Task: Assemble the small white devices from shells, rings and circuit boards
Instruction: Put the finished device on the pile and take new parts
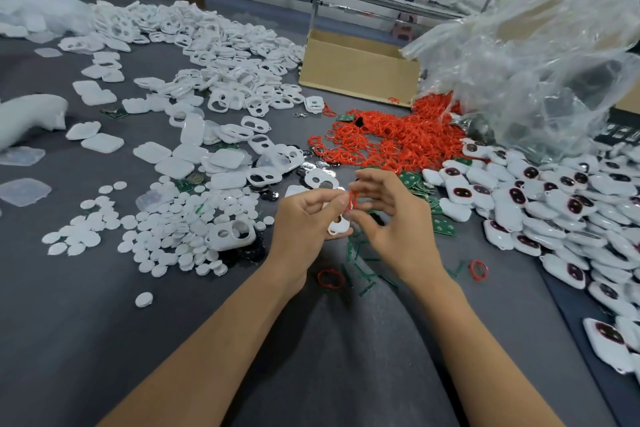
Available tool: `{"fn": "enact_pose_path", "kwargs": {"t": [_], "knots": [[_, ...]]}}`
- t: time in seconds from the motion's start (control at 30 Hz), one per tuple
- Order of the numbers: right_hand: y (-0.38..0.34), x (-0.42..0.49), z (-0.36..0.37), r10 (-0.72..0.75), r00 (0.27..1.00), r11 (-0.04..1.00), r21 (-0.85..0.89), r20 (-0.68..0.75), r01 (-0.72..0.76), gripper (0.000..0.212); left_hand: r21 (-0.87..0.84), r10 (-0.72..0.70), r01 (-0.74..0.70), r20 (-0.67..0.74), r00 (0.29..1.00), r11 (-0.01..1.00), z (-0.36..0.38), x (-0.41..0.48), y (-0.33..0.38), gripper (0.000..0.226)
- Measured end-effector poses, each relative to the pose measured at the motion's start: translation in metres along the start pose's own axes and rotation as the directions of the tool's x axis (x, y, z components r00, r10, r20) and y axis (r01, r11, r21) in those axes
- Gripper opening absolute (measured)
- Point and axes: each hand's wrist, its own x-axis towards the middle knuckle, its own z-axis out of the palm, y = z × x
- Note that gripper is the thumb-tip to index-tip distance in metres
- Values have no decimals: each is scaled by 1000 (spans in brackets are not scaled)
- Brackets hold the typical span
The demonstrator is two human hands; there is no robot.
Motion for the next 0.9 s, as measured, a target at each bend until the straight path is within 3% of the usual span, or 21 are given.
{"fn": "enact_pose_path", "kwargs": {"t": [0.23,0.63,0.9], "knots": [[0,-1,-3,-22,999,998,65,-23,23,31,-34,-3,4,18,1000,999,0,1,0,9],[-1,-2,-7,-70,997,998,7,20,70,30,-5,53,-53,-39,998,999,2,-3,1,14],[-4,-3,-6,-83,995,988,-133,-58,75,23,15,34,-36,121,992,999,4,-4,-2,28]]}}
